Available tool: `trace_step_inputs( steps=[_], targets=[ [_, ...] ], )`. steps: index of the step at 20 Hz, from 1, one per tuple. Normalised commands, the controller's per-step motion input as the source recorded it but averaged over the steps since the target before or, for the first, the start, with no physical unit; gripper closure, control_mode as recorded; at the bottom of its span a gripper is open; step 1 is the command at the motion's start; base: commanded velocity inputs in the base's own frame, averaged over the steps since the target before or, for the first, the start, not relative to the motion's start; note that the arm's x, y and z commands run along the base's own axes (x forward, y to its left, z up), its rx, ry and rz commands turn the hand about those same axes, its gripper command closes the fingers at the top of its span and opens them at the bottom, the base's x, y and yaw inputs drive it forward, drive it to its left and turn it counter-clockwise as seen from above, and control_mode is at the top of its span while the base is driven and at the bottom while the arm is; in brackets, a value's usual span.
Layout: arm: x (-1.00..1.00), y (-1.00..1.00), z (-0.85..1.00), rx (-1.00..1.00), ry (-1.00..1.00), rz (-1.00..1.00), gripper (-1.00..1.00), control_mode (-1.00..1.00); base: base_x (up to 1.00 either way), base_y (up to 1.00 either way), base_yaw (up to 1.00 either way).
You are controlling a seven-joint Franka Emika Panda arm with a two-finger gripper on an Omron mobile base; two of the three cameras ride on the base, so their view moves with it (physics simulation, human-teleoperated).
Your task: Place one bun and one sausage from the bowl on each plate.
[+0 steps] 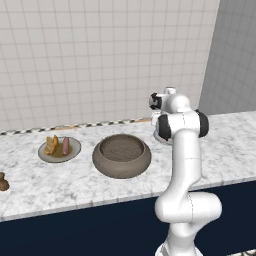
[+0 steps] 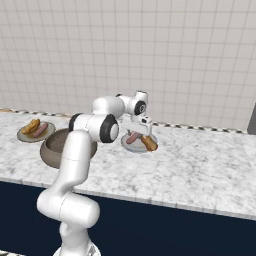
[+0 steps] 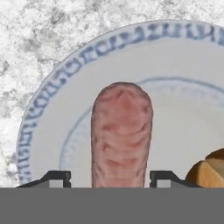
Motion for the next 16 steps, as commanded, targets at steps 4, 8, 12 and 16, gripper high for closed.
trace_step_inputs(
  steps=[4,8,12,16],
  targets=[
    [-0.15,0.00,-0.17,-0.04,-0.29,0.00,-1.00,-1.00,0.00,0.00,0.00],
    [-0.80,0.00,0.25,0.00,-0.27,0.00,-1.00,-1.00,0.00,0.00,0.00],
    [-0.63,0.23,0.44,0.00,-0.20,0.00,-1.00,-1.00,0.00,0.00,0.00],
    [-0.45,0.34,0.60,-0.01,-0.20,0.00,-1.00,-1.00,0.00,0.00,0.00]
  ],
)
